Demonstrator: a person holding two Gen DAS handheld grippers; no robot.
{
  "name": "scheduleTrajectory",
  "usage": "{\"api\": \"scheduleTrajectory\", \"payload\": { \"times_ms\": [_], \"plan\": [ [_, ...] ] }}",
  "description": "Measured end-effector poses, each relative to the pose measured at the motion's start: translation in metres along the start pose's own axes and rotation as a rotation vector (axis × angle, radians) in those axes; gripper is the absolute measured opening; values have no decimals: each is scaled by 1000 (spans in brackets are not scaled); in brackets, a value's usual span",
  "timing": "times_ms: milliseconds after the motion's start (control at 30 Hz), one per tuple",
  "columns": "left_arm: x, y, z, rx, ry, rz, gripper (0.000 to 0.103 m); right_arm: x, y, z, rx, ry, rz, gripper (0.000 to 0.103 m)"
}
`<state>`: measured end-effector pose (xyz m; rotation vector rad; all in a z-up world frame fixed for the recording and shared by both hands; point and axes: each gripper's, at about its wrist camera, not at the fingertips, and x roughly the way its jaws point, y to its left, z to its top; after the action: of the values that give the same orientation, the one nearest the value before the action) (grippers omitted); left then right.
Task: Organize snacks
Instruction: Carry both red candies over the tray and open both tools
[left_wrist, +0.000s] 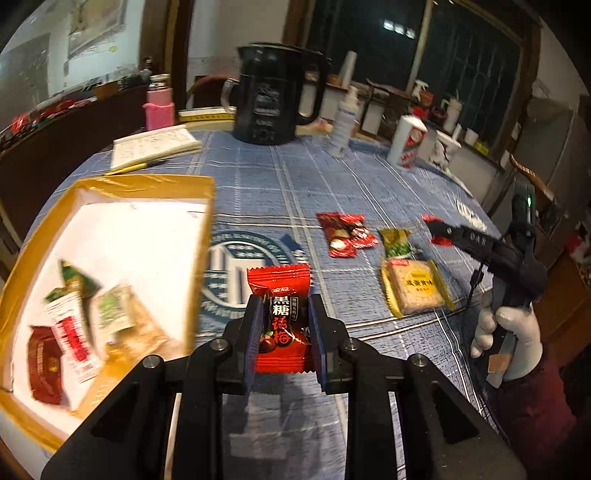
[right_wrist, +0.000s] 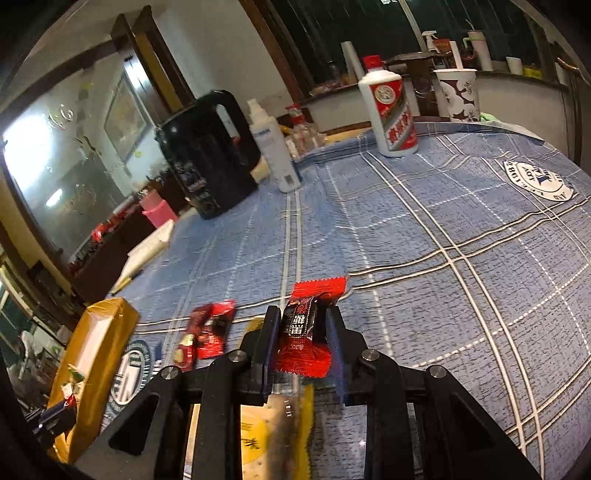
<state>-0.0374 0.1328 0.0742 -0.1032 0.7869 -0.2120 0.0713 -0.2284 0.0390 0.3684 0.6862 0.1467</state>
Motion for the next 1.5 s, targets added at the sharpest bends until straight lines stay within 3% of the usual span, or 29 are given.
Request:
{"api": "scheduleTrajectory", "payload": {
  "times_ms": [167, 433, 667, 833, 1100, 1200, 1367, 1433, 1500],
  "plan": [
    [-19, 44, 2, -63, -24, 60, 22, -7, 29, -5, -47, 25, 54, 25],
    [-28, 117, 15, -170, -24, 141, 22, -24, 129, -19, -208, 105, 242, 26],
    [-5, 178, 26, -350, 9, 60, 22, 8, 221, -42, -268, 230, 365, 26],
    [11, 201, 29, -416, 32, 40, 22, 36, 285, -66, -363, 303, 385, 26],
    [6, 218, 19, -455, 31, -4, 24, 64, 320, -96, -425, 361, 356, 28],
    [-4, 213, 16, -439, 18, -8, 32, 65, 320, -96, -415, 352, 356, 30],
    [-33, 189, 13, -410, -39, -7, 57, 50, 313, -89, -391, 324, 376, 30],
    [-46, 178, 10, -408, -58, -5, 74, 40, 308, -85, -390, 301, 386, 32],
    [-60, 162, 5, -391, -95, -5, 75, 26, 303, -83, -408, 261, 375, 33]
  ]
}}
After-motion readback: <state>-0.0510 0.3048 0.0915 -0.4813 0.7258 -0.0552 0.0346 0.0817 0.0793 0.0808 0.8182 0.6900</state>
